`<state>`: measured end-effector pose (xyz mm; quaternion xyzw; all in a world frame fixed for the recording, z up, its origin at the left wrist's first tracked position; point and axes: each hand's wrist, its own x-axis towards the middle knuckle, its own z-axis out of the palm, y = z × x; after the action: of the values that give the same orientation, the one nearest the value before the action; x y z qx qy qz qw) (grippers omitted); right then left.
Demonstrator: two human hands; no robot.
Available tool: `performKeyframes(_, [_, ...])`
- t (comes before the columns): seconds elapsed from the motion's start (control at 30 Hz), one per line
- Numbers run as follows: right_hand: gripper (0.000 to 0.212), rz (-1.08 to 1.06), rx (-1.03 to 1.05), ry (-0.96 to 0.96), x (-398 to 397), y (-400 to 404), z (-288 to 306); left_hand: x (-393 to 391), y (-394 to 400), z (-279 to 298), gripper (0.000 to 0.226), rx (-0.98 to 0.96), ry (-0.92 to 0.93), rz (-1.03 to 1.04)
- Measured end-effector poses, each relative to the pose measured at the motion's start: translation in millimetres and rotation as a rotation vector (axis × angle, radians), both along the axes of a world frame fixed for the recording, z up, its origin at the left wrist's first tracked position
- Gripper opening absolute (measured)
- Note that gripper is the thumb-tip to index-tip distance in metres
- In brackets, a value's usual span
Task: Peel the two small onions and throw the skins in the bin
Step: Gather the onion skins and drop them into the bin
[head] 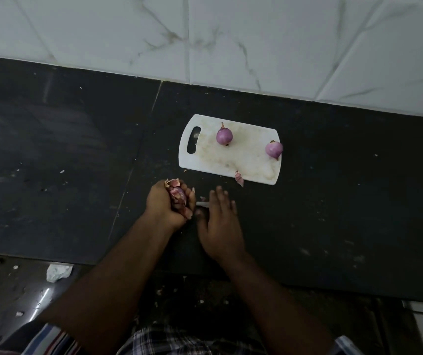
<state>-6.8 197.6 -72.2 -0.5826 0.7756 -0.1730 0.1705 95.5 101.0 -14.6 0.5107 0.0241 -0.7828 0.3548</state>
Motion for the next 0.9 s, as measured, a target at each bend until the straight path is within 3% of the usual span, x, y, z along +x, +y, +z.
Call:
performKeyframes(0.1, [0.064,-0.08,-0.108,0.017,-35.9,-27.2,0.8,5.3,-1.7,-2.2,0.028,0.004,0.003,-0.003])
performKeyframes(0.23, [0.07,-0.031,0.056,0.135,-57.5,-50.3,-3.3,10.6,-6.1,-5.5,0.027,0.008,-0.002,0.005])
performKeyframes(0.37, [0.055,0.312,-0.02,-0.031,-24.5,-28.7,-1.8,15.1,-13.7,-8.6,0.026,0.005,0.022,-0.001])
performKeyframes(0.43, [0.053,0.199,-0.092,-0.066,-34.0,-23.0,1.7,18.8,-17.3,-8.9,0.024,0.016,0.022,0.006])
performKeyframes(0.53, [0.075,-0.108,-0.032,0.071,-53.9,-14.0,3.9,27.5,-22.5,-8.8,0.022,0.022,0.027,0.025])
performKeyframes(0.7, [0.104,0.055,0.126,0.206,13.5,-0.5,-4.9,36.3,-29.2,-12.0,0.024,0.019,0.034,0.044])
performKeyframes(0.8, [0.092,0.064,0.061,0.201,21.3,-39.9,-6.1,35.4,-28.3,-11.0,0.025,0.004,0.038,0.026])
performKeyframes(0.9, [0.064,0.243,-0.038,0.097,22.8,-61.4,-11.6,36.4,-30.0,-9.1,0.025,-0.017,0.05,0.03])
